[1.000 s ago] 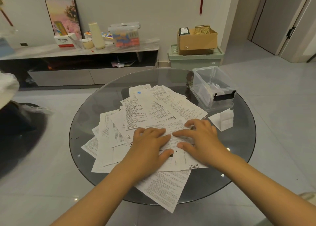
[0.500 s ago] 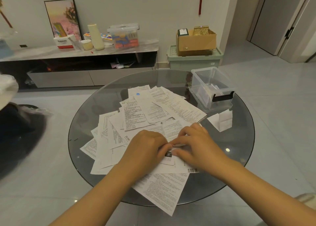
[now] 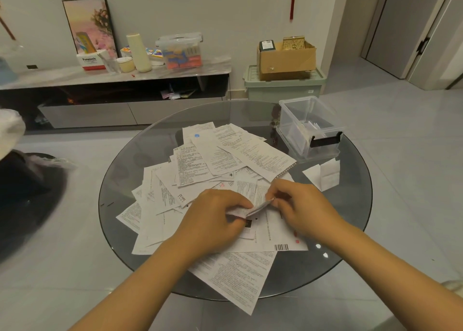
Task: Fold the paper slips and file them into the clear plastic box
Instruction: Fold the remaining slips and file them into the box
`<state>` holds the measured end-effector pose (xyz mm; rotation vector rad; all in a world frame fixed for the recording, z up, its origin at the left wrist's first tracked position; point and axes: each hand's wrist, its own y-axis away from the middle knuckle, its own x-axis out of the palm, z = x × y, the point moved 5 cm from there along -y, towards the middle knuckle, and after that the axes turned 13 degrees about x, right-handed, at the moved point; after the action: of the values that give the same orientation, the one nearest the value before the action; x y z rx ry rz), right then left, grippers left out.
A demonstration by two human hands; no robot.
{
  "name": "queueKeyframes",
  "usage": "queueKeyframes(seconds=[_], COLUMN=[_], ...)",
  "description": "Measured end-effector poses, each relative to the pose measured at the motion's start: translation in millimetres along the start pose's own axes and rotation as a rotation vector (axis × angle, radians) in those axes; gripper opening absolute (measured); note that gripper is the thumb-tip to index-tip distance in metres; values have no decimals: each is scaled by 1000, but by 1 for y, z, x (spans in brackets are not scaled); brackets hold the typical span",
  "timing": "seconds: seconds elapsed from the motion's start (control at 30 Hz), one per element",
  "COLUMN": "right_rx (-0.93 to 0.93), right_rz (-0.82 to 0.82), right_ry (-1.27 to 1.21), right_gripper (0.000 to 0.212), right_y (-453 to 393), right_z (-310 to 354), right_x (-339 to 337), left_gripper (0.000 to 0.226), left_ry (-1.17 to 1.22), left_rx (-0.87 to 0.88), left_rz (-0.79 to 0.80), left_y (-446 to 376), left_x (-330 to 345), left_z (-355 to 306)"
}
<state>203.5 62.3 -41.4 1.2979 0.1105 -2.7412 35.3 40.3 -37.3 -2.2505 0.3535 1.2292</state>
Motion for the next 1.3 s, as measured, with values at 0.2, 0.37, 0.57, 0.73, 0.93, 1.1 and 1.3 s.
queueKeyframes(seconds=[0.2,0.37,0.57,0.73,0.93,1.1,1.3], right_rx=[-6,18,156,221,269,291,395], right_rz=[76,-56,-64,-29,-56,-74,58], right_ry=[109,187,231,235,208,125,-199], right_gripper=[24,32,27,14,13,27,33], right_y=[2,2,-1,-2,-2,0,8], right_z=[-3,-3,-10,-12,-14,-14,-11], right_x=[5,9,11,6,2,4,11], left_gripper=[9,19,47,48,52,63,48], left_ry=[61,122,183,224,207,-75,-147], left_rx=[-103,-226,-313,-353,-386,-160,116], left_rz=[3,-100,-115,-89,-114,-110,-1], left_y=[0,-2,-8,-8,-6,-6,-4], left_x=[1,3,5,6,9,10,25], left_z=[4,3,7,12,17,1,-13])
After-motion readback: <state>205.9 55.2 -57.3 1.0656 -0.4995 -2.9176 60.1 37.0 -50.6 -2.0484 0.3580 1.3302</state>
